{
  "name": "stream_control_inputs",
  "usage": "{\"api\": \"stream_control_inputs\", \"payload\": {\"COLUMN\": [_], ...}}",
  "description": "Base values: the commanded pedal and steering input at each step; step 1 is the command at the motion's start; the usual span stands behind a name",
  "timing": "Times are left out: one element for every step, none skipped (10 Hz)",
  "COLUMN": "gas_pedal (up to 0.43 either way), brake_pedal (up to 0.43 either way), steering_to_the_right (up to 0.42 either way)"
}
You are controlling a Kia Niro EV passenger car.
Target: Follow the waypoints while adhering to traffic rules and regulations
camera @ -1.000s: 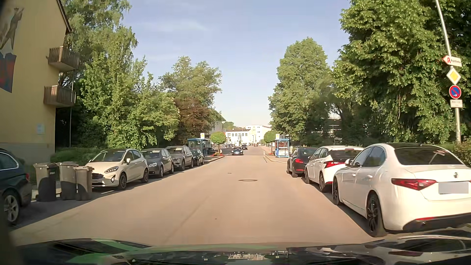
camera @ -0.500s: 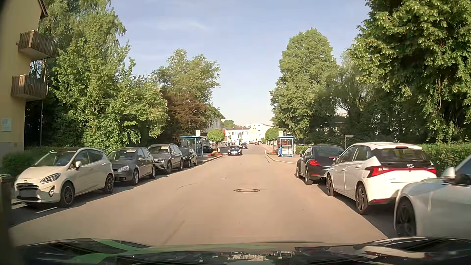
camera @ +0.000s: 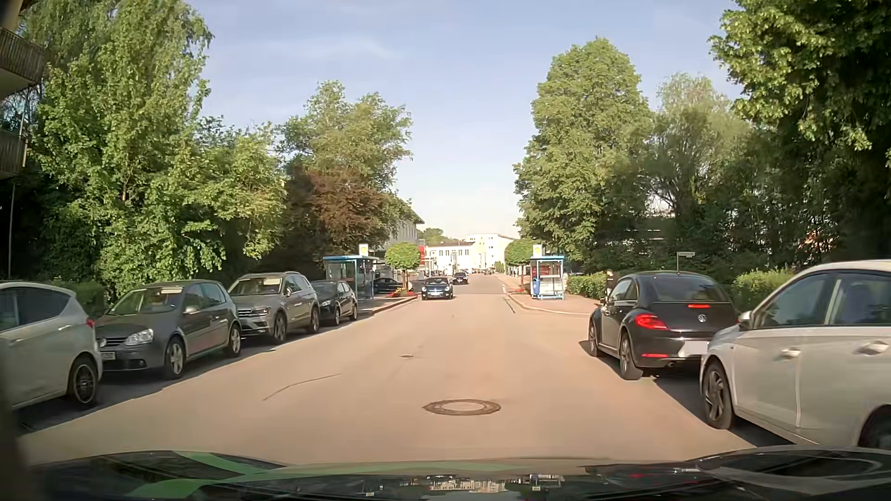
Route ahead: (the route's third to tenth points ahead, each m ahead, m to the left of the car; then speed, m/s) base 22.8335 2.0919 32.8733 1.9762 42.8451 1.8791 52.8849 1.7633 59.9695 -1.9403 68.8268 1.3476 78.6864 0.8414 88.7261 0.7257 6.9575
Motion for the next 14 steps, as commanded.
{"api": "stream_control_inputs", "payload": {"gas_pedal": [0.000, 0.000, 0.000, 0.000, 0.000, 0.000, 0.000, 0.000, 0.000, 0.000, 0.000, 0.000, 0.000, 0.000], "brake_pedal": [0.000, 0.000, 0.000, 0.000, 0.000, 0.000, 0.000, 0.000, 0.000, 0.000, 0.000, 0.000, 0.000, 0.000], "steering_to_the_right": [0.000, 0.000, 0.000, 0.001, 0.004, 0.006, 0.006, 0.006, 0.007, 0.006, 0.006, 0.007, 0.006, 0.007]}}
